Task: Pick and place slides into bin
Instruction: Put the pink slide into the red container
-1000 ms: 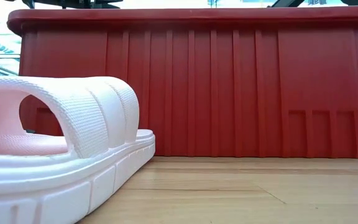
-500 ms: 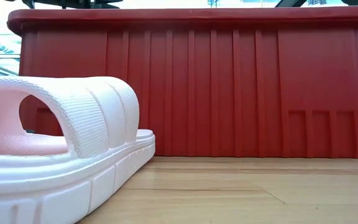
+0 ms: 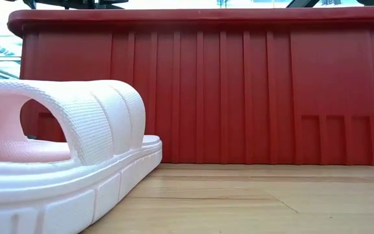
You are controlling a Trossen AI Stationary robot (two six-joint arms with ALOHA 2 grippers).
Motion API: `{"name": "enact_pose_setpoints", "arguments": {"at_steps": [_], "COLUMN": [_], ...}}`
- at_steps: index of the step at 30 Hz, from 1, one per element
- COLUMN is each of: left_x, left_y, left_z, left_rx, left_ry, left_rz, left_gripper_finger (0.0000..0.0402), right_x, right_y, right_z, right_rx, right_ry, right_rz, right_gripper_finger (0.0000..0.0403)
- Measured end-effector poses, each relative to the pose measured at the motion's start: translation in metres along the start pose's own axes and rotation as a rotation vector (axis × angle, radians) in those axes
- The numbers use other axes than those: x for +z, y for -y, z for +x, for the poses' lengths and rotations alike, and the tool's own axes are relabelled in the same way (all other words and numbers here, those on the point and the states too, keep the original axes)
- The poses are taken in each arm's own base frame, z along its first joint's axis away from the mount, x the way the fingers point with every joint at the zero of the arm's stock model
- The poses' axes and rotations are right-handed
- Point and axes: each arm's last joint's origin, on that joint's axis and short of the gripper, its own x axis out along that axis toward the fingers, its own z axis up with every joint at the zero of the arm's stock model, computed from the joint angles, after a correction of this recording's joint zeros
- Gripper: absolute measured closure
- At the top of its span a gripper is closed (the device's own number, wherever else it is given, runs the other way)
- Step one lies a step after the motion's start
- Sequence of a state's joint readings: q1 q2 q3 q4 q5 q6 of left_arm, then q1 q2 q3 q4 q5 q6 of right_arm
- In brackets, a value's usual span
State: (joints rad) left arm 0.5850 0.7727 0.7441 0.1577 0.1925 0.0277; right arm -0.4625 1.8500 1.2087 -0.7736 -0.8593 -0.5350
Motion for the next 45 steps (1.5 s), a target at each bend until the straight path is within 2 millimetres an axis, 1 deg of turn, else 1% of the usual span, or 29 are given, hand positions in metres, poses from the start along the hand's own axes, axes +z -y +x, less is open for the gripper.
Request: {"name": "enact_pose_setpoints", "arguments": {"at_steps": [4, 9, 18, 25, 30, 35, 40, 45], "left_x": [0.000, 0.000, 0.000, 0.000, -0.001, -0.001, -0.001, -0.001], "left_y": [0.000, 0.000, 0.000, 0.000, 0.000, 0.000, 0.000, 0.000], "left_z": [0.000, 0.000, 0.000, 0.000, 0.000, 0.000, 0.000, 0.000], "left_rx": [0.000, 0.000, 0.000, 0.000, 0.000, 0.000, 0.000, 0.000], "left_ry": [0.000, 0.000, -0.001, -0.003, -0.006, -0.006, -0.007, -0.010], "left_rz": [0.000, 0.000, -0.004, -0.008, -0.008, -0.008, -0.008, -0.009], "left_gripper_finger": [0.0151, 0.0151, 0.0151, 0.0151, 0.0151, 0.0151, 0.0151, 0.0151], "right_x": [0.001, 0.000, 0.002, 0.002, -0.002, -0.005, 0.002, 0.014], "right_y": [0.001, 0.004, 0.005, 0.010, 0.018, 0.028, 0.034, 0.038], "right_z": [0.000, -0.001, -0.004, -0.012, -0.023, -0.036, -0.055, -0.077], "right_rx": [-0.011, -0.089, -0.085, -0.100, -0.123, -0.168, -0.245, -0.300], "right_ry": [0.005, -0.027, -0.003, 0.019, 0.050, 0.087, 0.114, 0.172], "right_rz": [0.006, 0.028, 0.017, 0.033, 0.050, 0.045, 0.037, -0.017], "right_gripper_finger": [0.0320, 0.0299, 0.0257, 0.0234, 0.0227, 0.0230, 0.0228, 0.0225]}}
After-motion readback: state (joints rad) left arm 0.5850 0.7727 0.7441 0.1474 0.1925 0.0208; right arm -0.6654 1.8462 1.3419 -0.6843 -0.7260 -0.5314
